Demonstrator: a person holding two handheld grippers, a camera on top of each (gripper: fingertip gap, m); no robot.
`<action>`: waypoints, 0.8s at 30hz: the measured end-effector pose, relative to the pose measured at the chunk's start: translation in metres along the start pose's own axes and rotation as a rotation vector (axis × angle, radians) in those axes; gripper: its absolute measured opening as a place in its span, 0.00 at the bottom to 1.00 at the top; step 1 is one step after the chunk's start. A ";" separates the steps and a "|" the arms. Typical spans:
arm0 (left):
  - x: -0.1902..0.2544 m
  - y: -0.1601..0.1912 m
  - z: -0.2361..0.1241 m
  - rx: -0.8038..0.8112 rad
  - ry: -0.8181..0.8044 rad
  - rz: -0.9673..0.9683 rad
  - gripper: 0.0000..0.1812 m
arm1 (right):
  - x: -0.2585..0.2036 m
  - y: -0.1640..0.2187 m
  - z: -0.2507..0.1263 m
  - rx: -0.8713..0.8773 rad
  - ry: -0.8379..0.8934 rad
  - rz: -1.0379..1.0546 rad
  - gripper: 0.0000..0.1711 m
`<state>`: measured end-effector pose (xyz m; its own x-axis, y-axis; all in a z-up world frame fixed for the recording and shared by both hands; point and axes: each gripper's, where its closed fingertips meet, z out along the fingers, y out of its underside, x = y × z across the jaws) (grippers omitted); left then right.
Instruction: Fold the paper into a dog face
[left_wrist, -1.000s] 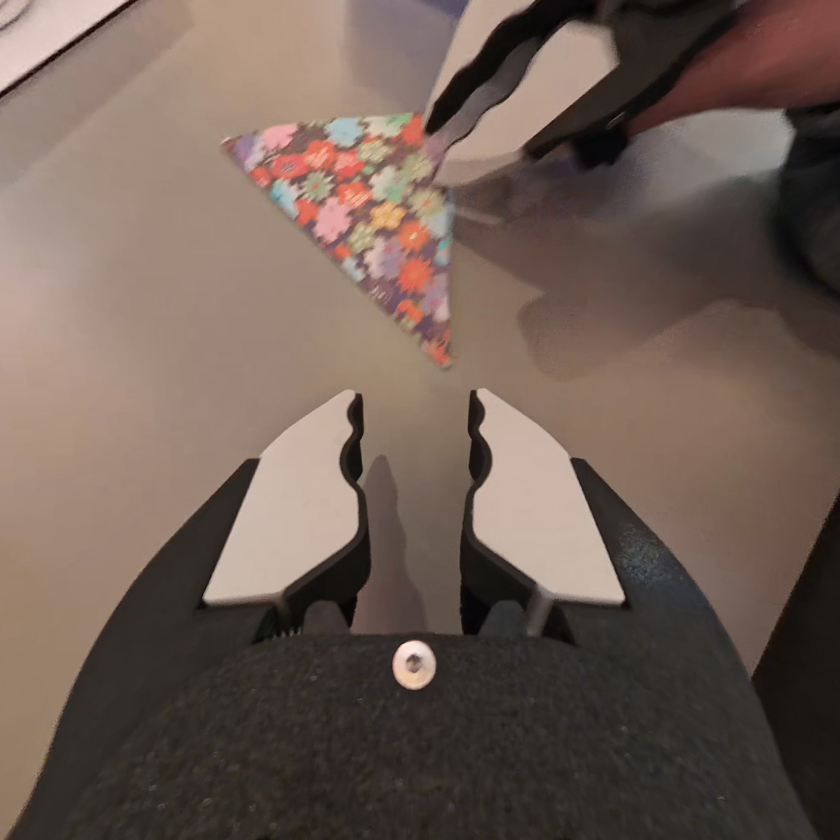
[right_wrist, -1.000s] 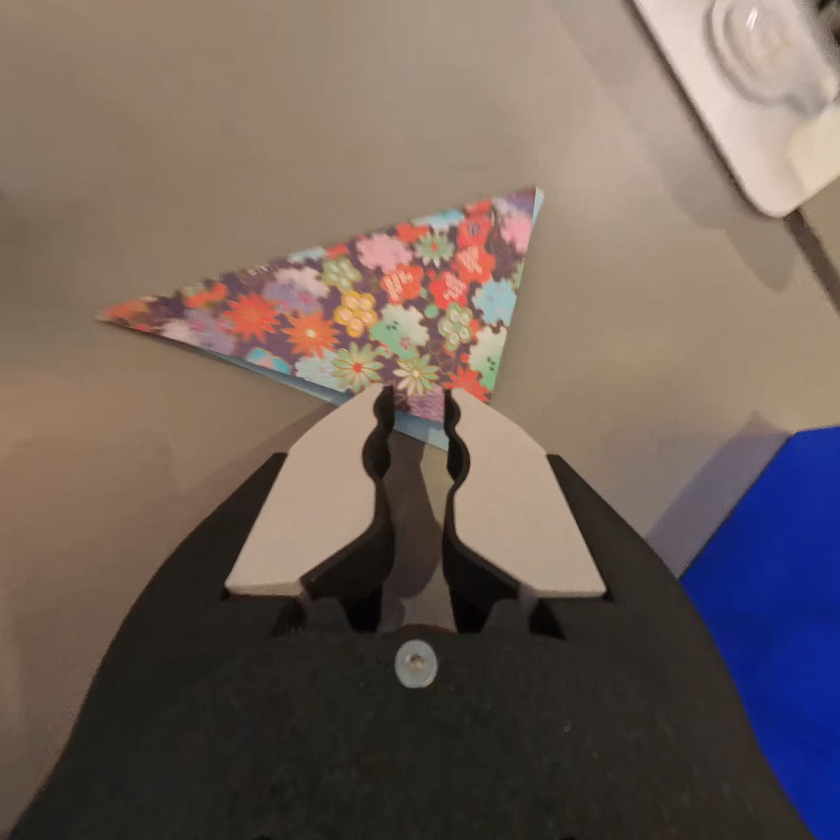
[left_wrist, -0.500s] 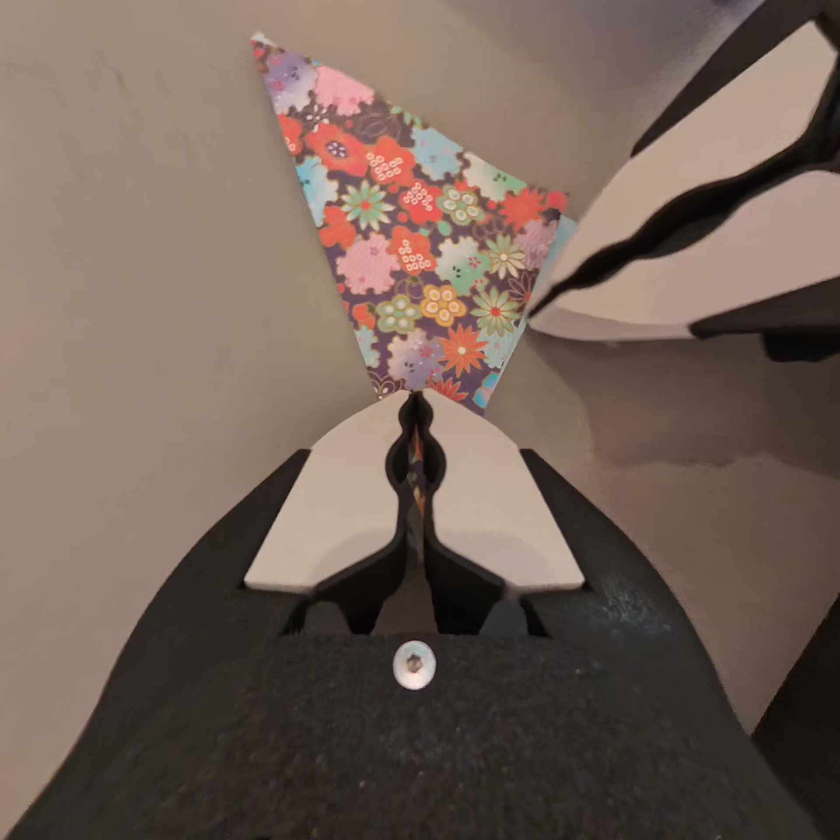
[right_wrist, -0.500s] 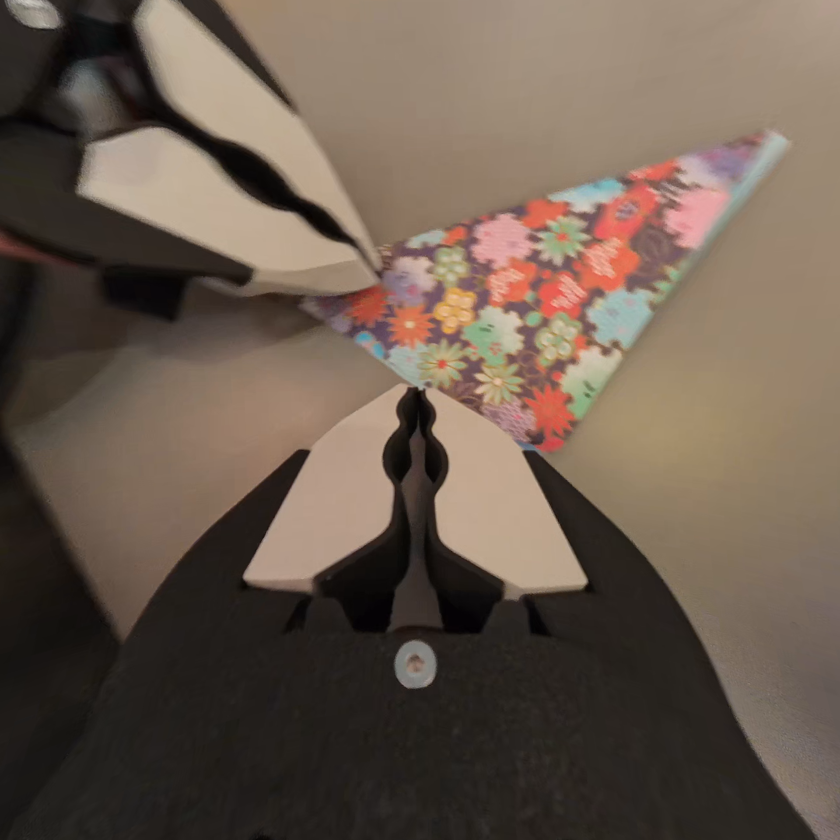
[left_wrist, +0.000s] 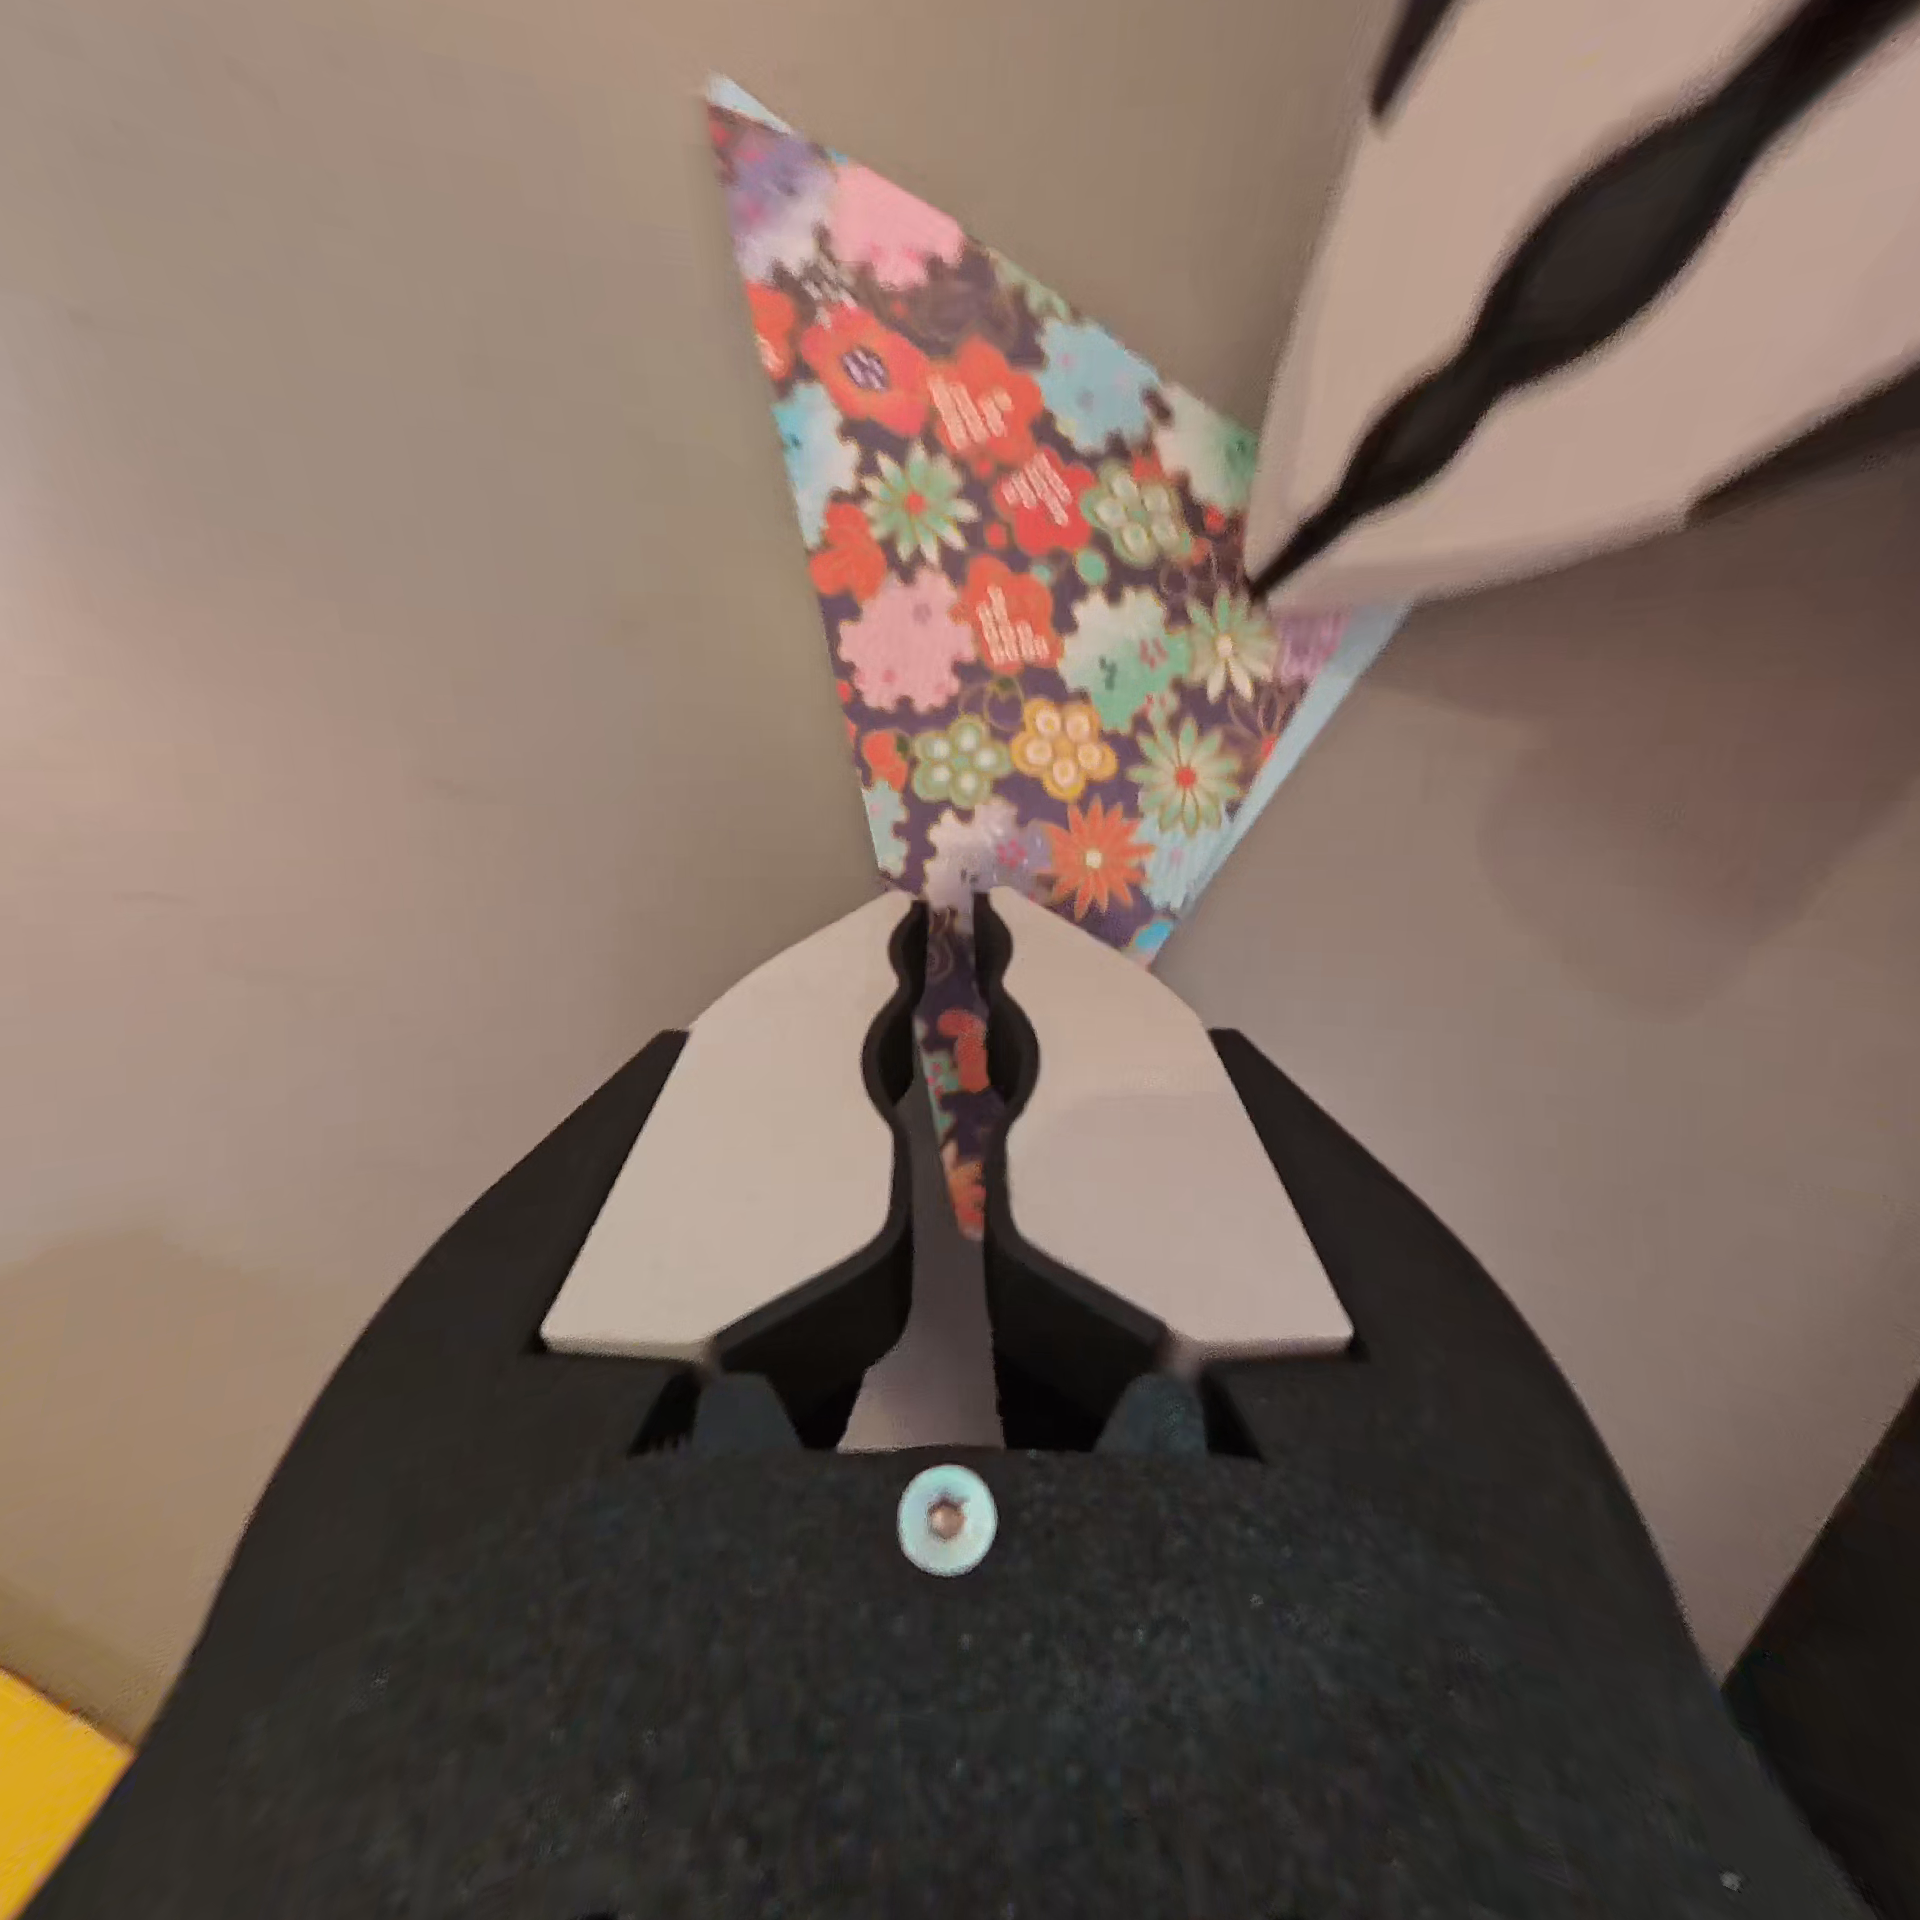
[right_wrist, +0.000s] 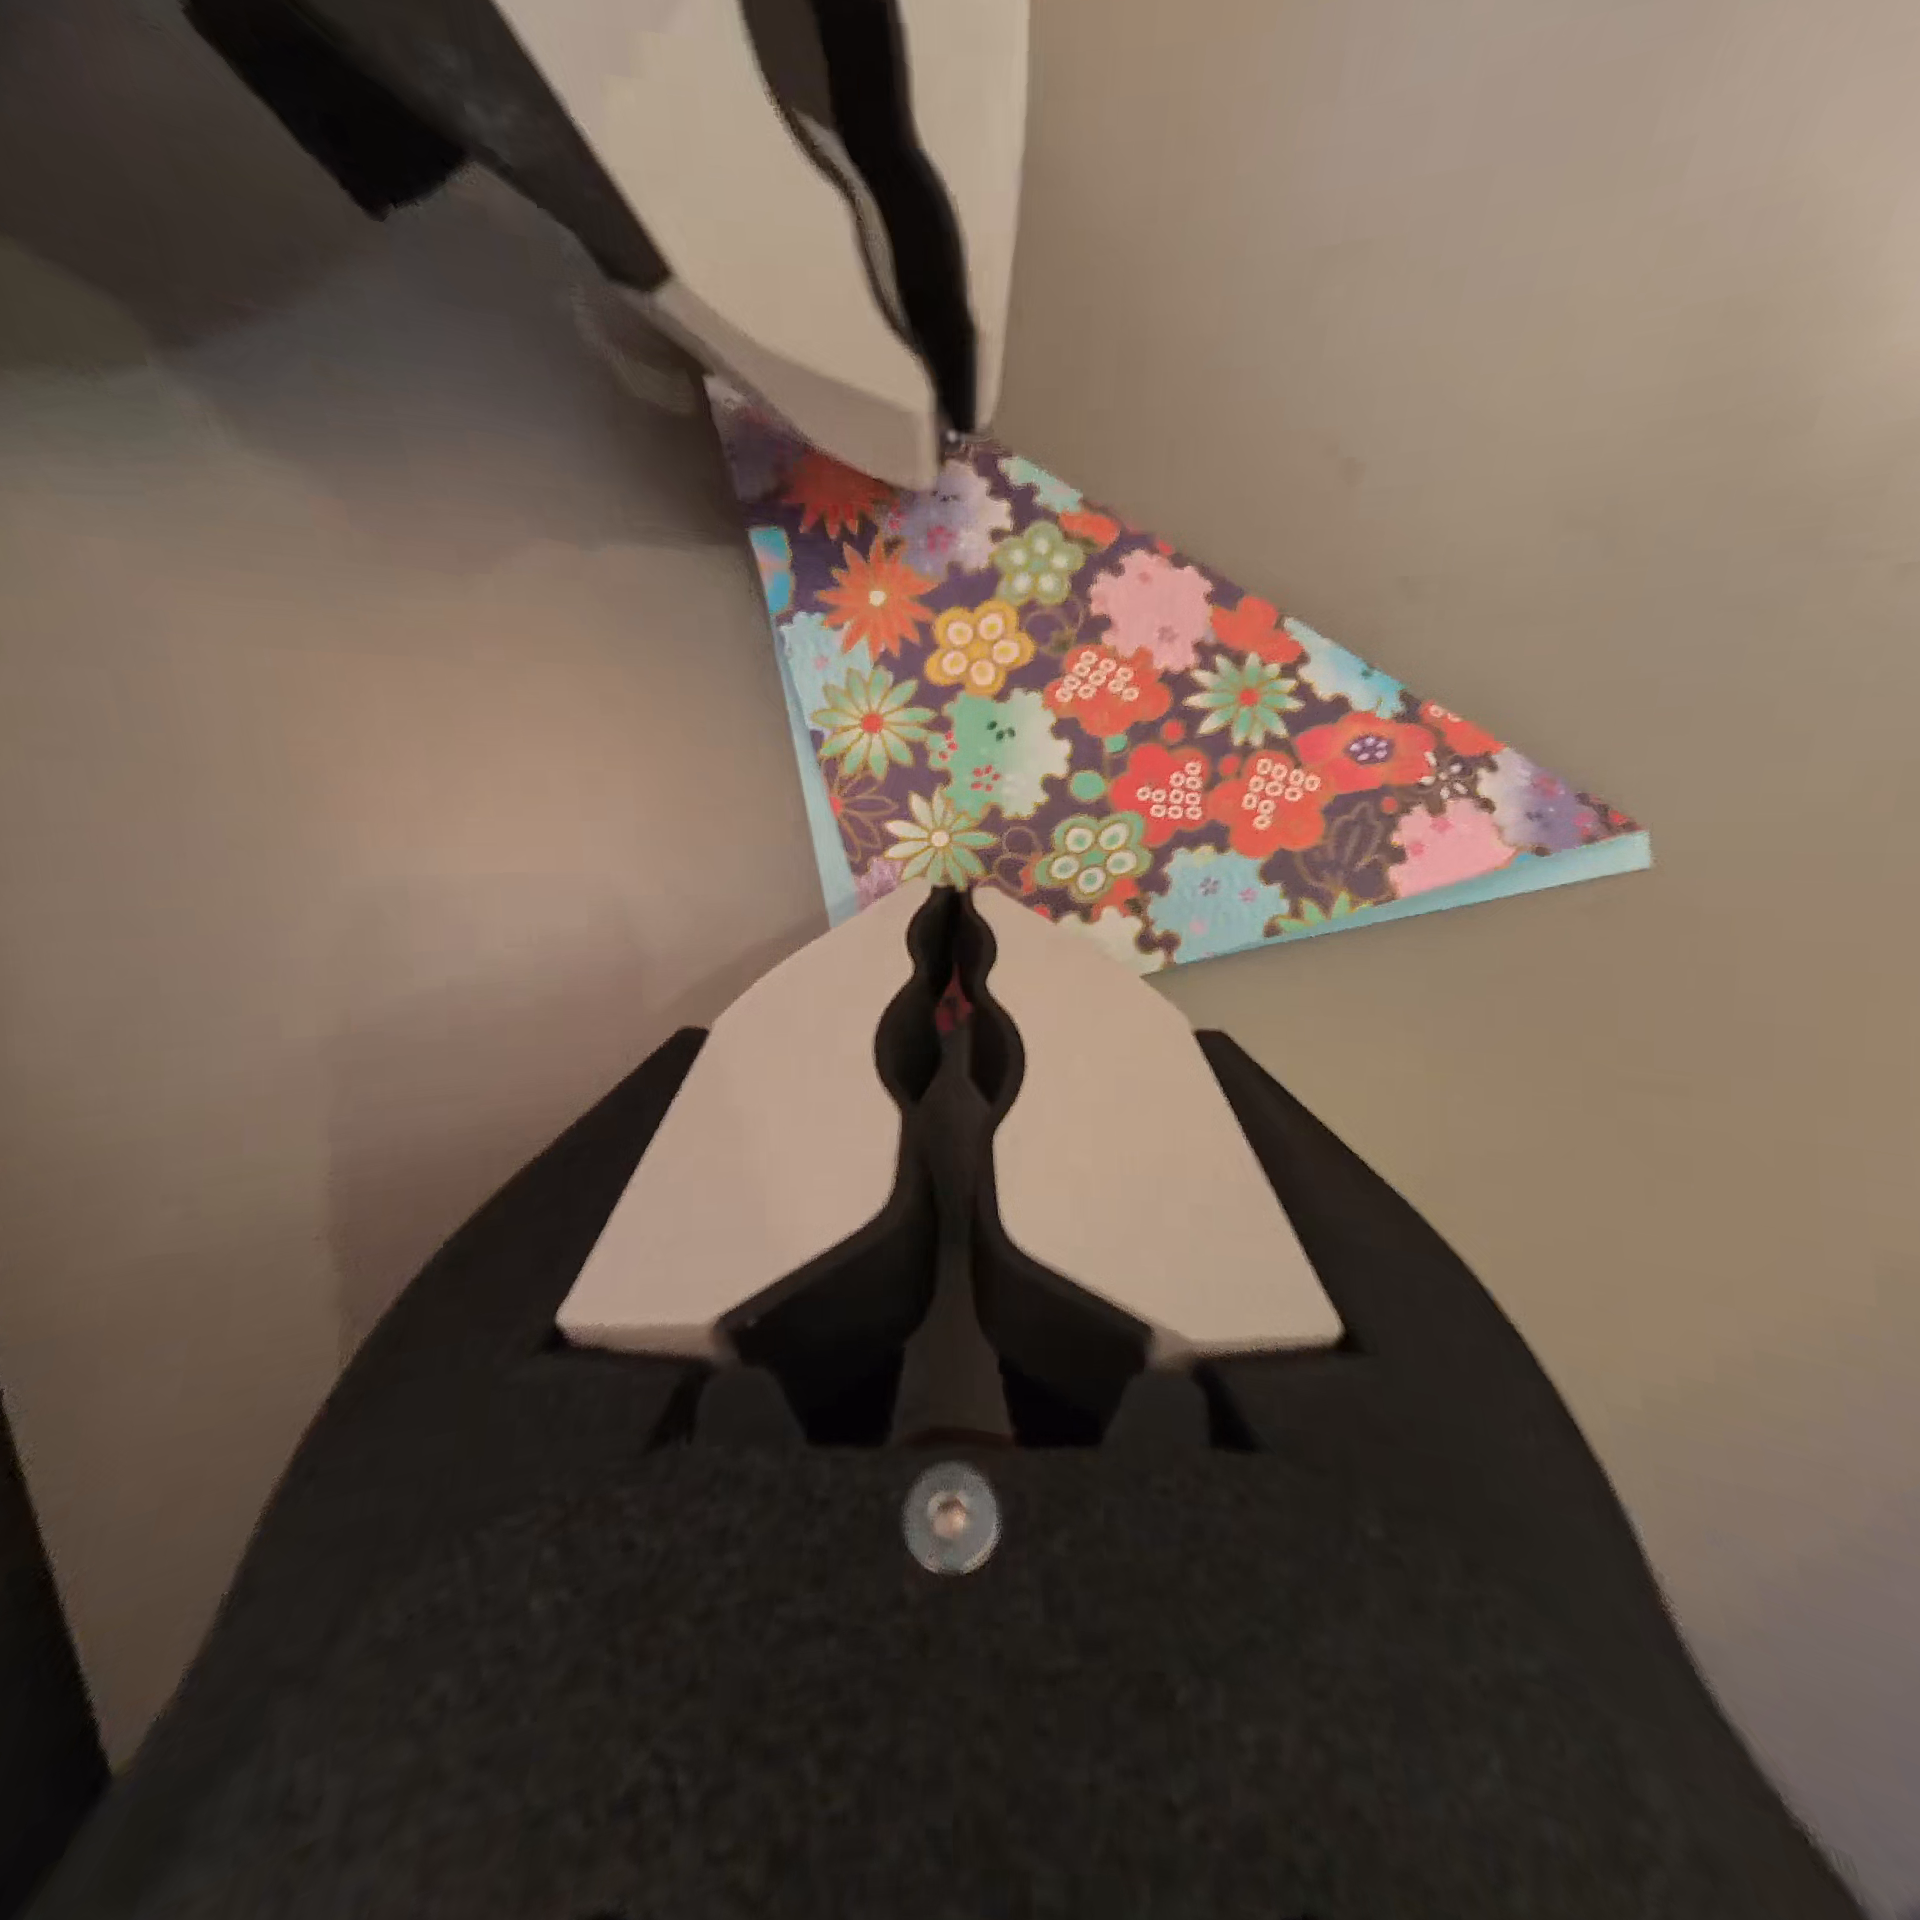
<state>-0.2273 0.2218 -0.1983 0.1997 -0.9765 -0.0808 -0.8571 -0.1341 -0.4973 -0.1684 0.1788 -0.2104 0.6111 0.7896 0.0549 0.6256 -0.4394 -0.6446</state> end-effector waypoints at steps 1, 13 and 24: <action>-0.002 -0.009 -0.001 0.043 -0.022 -0.054 0.04 | -0.001 0.000 0.000 0.000 0.021 0.035 0.00; 0.016 -0.042 0.030 0.116 0.057 -0.176 0.00 | 0.015 -0.010 -0.034 0.121 0.009 0.199 0.07; 0.022 -0.038 0.033 0.132 0.043 -0.146 0.00 | 0.078 0.038 -0.031 -0.005 -0.066 0.087 0.11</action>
<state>-0.1744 0.2109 -0.2095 0.2941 -0.9551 0.0363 -0.7505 -0.2542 -0.6101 -0.0811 0.2104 -0.2070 0.6303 0.7747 -0.0516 0.5739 -0.5096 -0.6411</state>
